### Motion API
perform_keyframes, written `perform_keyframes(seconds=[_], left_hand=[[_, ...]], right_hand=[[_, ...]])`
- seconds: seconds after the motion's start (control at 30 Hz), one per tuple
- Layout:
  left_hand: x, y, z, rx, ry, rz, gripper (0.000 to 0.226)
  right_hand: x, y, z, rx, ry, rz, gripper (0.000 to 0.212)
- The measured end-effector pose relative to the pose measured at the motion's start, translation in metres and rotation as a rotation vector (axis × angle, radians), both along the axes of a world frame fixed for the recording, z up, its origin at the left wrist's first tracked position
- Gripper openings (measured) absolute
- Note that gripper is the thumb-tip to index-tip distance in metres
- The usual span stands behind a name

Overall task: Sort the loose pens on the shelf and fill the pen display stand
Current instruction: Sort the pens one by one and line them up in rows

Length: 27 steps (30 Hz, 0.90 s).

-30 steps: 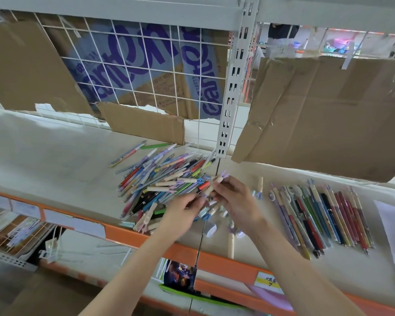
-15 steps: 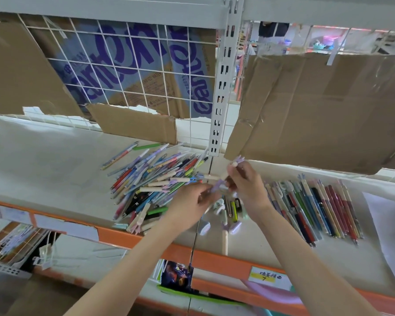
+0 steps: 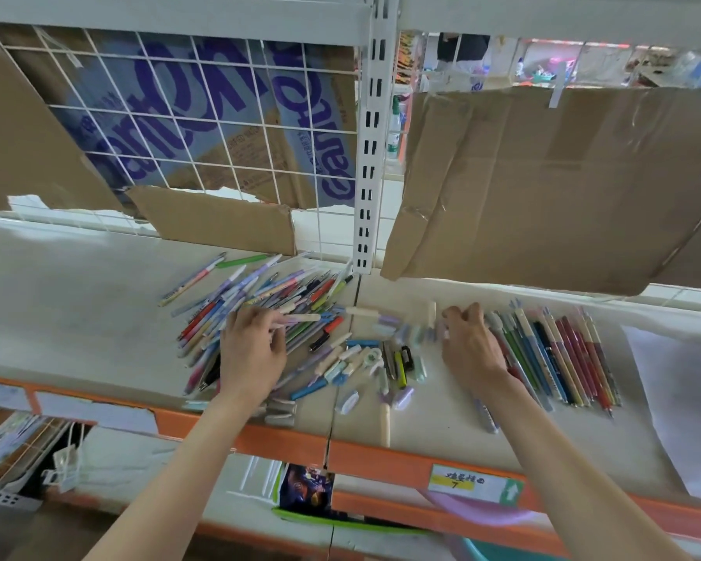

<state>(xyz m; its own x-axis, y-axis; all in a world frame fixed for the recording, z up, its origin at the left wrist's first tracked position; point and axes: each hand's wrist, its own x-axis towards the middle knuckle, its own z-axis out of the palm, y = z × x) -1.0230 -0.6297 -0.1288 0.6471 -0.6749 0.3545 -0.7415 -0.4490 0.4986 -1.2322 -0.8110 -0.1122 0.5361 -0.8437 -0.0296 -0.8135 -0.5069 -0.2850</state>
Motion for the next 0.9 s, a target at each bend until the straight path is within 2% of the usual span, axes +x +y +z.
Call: perform_keyframes(seconds=[0.13, 0.23, 0.47, 0.57, 0.67, 0.77, 0.9], left_hand=[[0.011, -0.001, 0.000, 0.178, -0.014, 0.115, 0.021], [0.013, -0.002, -0.001, 0.223, -0.002, 0.124, 0.023], [0.011, -0.004, 0.006, 0.172, 0.082, 0.051, 0.020], [0.007, -0.003, 0.006, 0.089, 0.075, 0.007, 0.015], [-0.002, -0.006, 0.009, 0.004, 0.195, -0.114, 0.018], [-0.008, -0.009, 0.009, -0.068, 0.307, -0.195, 0.014], [-0.009, -0.009, 0.003, -0.058, 0.269, -0.198, 0.007]], right_hand=[[0.016, 0.013, 0.002, -0.040, -0.119, 0.119, 0.030], [0.035, 0.025, 0.002, 0.015, -0.221, 0.240, 0.023], [0.078, 0.049, -0.001, 0.191, -0.376, 0.459, 0.016], [0.093, 0.055, -0.002, 0.272, -0.443, 0.478, 0.017], [0.106, 0.059, -0.003, 0.357, -0.421, 0.477, 0.024], [0.113, 0.059, -0.005, 0.347, -0.373, 0.490, 0.028], [0.107, 0.050, -0.003, 0.290, -0.371, 0.475, 0.013]])
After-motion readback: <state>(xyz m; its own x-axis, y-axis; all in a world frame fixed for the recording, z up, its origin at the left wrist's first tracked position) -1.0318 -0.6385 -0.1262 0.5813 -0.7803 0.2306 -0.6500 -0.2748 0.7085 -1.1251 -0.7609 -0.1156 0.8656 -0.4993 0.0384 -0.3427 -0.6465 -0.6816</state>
